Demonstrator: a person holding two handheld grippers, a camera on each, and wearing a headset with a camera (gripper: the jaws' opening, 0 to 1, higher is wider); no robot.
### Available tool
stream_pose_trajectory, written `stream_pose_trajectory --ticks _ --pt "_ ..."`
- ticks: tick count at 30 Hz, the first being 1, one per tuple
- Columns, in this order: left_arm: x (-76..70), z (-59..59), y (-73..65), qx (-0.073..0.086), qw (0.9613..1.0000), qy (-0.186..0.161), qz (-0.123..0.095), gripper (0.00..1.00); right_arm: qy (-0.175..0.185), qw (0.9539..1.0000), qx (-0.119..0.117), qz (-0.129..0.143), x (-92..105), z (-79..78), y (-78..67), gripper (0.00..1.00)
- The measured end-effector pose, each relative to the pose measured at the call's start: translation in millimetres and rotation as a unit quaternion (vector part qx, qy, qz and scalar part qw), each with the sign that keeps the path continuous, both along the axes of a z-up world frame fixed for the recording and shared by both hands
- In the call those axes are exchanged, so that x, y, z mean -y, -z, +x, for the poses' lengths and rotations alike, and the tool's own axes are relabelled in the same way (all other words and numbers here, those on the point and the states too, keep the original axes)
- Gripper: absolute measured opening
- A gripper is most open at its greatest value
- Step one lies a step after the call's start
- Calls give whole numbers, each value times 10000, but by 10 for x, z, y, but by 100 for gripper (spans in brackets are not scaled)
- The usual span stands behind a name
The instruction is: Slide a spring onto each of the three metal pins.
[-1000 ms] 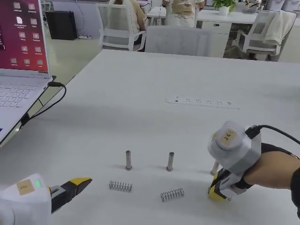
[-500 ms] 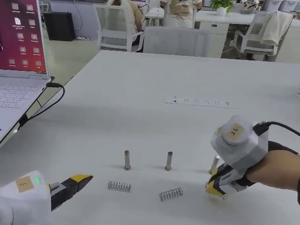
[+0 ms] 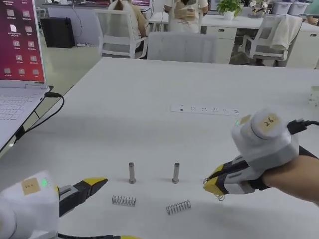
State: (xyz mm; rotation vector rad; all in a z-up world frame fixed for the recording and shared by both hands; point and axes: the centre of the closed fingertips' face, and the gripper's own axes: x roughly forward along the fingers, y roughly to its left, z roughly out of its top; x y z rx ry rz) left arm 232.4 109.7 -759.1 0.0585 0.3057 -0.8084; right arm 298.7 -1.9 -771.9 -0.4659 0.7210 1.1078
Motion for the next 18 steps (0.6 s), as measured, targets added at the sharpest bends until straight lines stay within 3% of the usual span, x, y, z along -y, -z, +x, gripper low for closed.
stream_pose_trajectory --ticks 5,11,18 --pt "95 48 -74 -2 9998 194 -91 81 -61 9988 -28 486 -224 -62 -187 8" --pt "204 132 -165 -32 9988 360 -323 76 -123 9964 -7 834 -406 -111 -343 8" --pt "294 220 -175 -109 9970 548 -534 66 -124 9926 -70 1205 -552 -134 -460 8"
